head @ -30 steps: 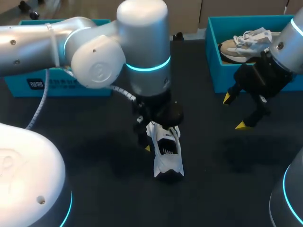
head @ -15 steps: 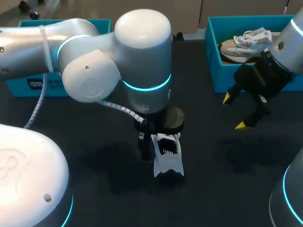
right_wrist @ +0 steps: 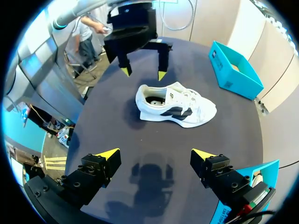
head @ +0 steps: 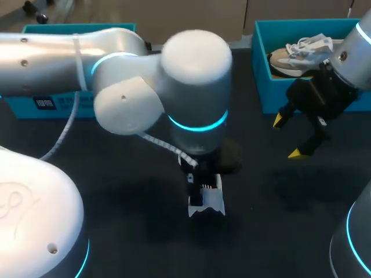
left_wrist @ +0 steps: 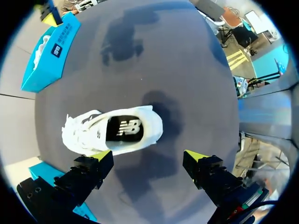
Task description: Take the shoe out of the shoebox, open the shoe tongue, remove and reinsert the insole, then place the shoe into the shoebox
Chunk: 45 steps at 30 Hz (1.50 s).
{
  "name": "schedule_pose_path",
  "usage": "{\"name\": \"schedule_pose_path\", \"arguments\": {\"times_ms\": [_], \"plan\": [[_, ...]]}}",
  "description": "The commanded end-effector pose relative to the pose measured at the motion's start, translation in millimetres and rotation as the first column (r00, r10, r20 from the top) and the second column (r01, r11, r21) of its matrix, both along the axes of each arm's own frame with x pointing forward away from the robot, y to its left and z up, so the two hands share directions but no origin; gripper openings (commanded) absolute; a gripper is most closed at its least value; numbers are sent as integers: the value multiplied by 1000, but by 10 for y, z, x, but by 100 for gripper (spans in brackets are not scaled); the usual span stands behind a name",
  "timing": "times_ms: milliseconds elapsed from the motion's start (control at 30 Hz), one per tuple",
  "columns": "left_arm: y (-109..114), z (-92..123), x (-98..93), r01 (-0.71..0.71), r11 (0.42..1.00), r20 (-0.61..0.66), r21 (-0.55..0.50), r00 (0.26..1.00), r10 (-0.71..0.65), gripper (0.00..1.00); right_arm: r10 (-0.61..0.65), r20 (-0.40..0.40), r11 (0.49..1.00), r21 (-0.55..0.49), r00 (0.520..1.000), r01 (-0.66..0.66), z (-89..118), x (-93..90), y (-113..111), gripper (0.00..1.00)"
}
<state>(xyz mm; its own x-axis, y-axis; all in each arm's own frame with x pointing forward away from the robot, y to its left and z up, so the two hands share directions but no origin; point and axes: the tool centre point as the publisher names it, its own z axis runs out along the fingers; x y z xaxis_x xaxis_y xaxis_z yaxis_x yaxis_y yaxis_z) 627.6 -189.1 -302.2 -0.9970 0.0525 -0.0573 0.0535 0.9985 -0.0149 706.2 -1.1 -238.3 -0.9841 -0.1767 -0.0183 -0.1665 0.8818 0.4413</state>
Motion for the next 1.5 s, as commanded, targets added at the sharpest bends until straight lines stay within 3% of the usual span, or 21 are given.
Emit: {"name": "schedule_pose_path", "arguments": {"times_ms": [33, 233, 533, 1300, 1500], "plan": [[-200, -79, -122, -33, 999, 45, 37, 999, 32, 100, 0, 1, 1000, -3, 1000, 0, -10, 3, 7, 100], [-266, -203, -194, -45, 999, 66, 26, 997, 44, 100, 0, 1, 1000, -3, 1000, 0, -10, 3, 7, 100], [-191, -359, -140, -41, 999, 56, -20, 998, 42, 100, 0, 1, 1000, -3, 1000, 0, -10, 3, 7, 100], [-167, -368, -137, -16, 999, 44, -38, 999, 18, 100, 0, 1, 1000, -3, 1000, 0, -10, 3, 7, 100], [-131, -515, -99, -44, 999, 52, -21, 998, 45, 100, 0, 1, 1000, -3, 1000, 0, -10, 3, 7, 100]]}}
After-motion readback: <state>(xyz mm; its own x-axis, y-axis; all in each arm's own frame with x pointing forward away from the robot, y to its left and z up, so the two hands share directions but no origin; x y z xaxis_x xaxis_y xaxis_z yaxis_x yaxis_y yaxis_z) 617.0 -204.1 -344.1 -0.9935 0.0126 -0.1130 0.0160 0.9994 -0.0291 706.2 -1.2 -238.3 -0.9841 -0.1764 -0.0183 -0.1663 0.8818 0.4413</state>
